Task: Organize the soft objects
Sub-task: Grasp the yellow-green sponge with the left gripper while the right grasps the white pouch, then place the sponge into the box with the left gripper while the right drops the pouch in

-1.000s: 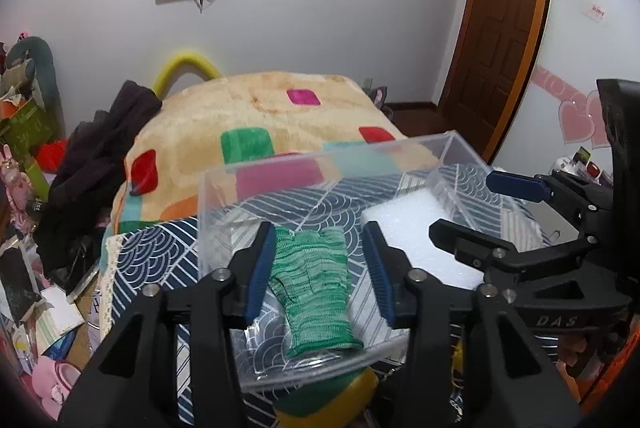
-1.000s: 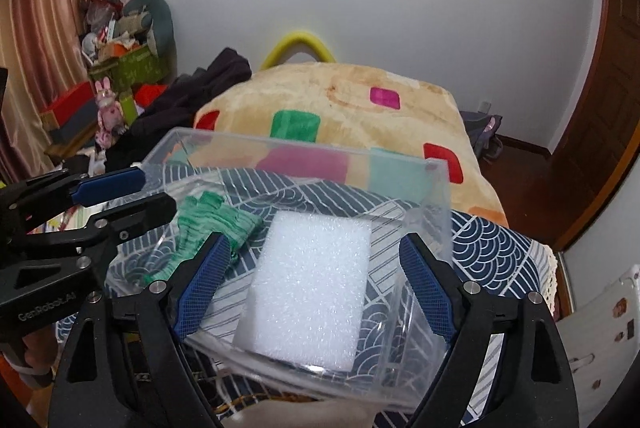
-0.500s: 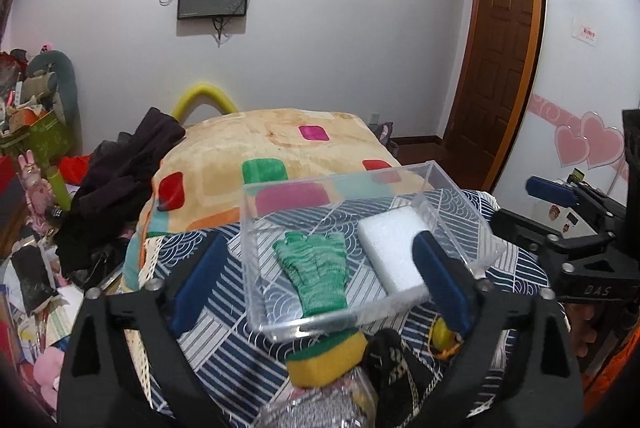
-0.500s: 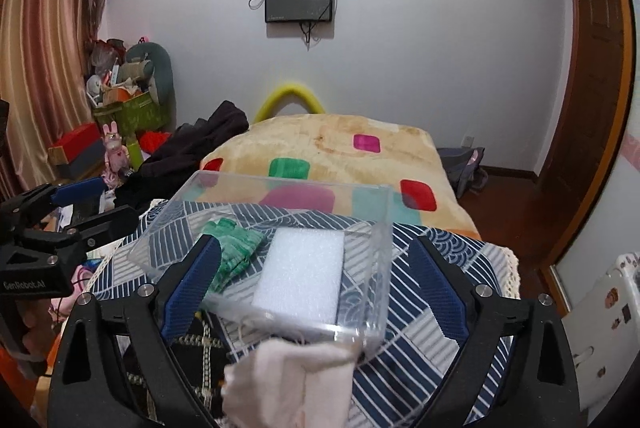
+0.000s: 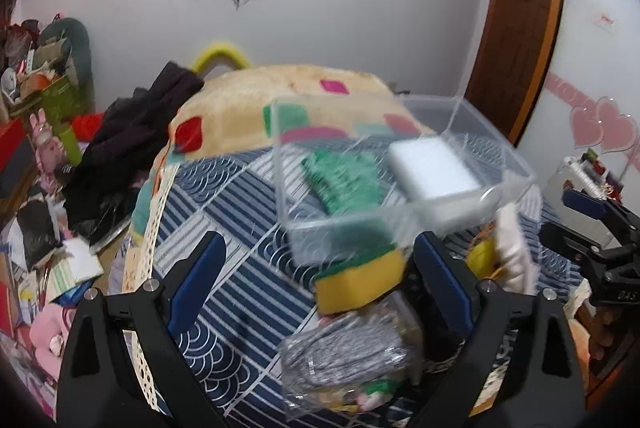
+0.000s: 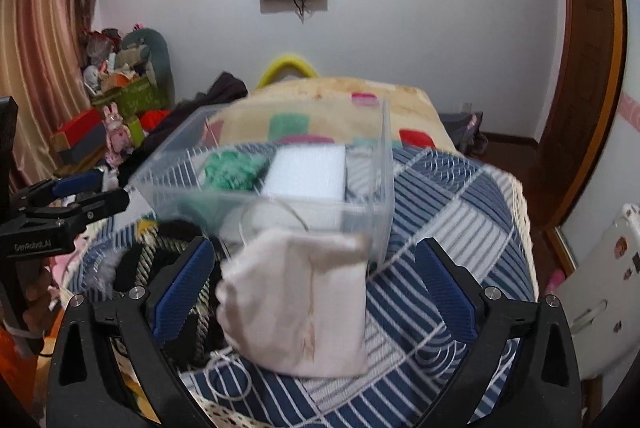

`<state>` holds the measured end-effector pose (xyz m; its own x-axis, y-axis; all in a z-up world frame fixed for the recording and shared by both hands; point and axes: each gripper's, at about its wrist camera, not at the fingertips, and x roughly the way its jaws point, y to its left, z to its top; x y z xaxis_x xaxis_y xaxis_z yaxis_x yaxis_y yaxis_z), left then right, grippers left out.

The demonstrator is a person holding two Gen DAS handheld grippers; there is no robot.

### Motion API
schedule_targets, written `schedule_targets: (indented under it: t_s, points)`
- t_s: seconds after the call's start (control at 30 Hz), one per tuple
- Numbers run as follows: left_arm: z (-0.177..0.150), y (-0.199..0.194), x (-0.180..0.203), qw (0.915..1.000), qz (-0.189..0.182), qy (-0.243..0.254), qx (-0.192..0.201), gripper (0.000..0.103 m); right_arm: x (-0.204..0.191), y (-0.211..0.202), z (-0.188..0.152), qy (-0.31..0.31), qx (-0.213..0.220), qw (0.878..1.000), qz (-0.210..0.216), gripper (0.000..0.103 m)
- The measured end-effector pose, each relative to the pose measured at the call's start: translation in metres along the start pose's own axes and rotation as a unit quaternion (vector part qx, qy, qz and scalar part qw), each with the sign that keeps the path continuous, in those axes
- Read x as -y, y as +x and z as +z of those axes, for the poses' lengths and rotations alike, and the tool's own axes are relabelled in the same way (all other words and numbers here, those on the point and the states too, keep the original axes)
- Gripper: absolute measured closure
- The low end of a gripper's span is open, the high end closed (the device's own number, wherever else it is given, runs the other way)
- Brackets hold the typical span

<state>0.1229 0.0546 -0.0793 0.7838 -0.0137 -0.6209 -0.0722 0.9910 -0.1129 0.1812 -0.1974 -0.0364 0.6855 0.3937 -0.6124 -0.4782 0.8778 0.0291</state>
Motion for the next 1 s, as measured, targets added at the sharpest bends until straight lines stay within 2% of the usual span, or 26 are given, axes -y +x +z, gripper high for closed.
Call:
schedule_targets:
  t_s: [0.1,0.27,0.47,0.57,0.6,0.67,0.73,0.83,0.93,1.0]
  points:
    - [-0.008,0.009,-0.004,0.9999,0.005,-0.008,-0.006,0.007,-0.001,0.006,-0.010,0.003,-0.014,1.000,-0.007,0.003]
    - [-0.017,0.031,-0.008,0.9985,-0.023,-0.036,-0.034,0.007,-0.002,0.014,-0.020,0.010,-0.035,0.999,0.009,0.003]
    - [-0.022,0.043,-0.005,0.9978,-0.034,-0.033,-0.046,0.007,0.002,0.027,-0.029,0.029,-0.059,0.998,0.019,0.003]
    - [-0.023,0.047,-0.005,0.9966,-0.051,-0.035,-0.055,0.016,0.001,0.033,-0.034,0.029,-0.074,0.996,0.029,0.004]
    - [-0.024,0.050,-0.004,0.9958,-0.059,-0.036,-0.061,0.021,0.001,0.032,-0.035,0.030,-0.074,0.996,0.032,0.005]
    - [-0.025,0.053,-0.004,0.9939,-0.075,-0.042,-0.069,0.027,0.001,0.030,-0.037,0.031,-0.075,0.996,0.040,0.011]
    - [-0.026,0.052,-0.006,0.9923,-0.092,-0.048,-0.068,0.037,0.002,0.027,-0.037,0.030,-0.072,0.996,0.045,0.027]
    - [-0.026,0.048,-0.004,0.9908,-0.109,-0.043,-0.068,0.051,0.004,0.019,-0.038,0.029,-0.061,0.997,0.045,0.039]
    - [-0.027,0.044,0.000,0.9916,-0.109,-0.032,-0.062,0.054,0.004,0.011,-0.037,0.029,-0.043,0.998,0.032,0.058]
    - [-0.028,0.042,0.001,0.9920,-0.107,-0.029,-0.061,0.056,0.005,0.008,-0.034,0.029,-0.036,0.998,0.031,0.074]
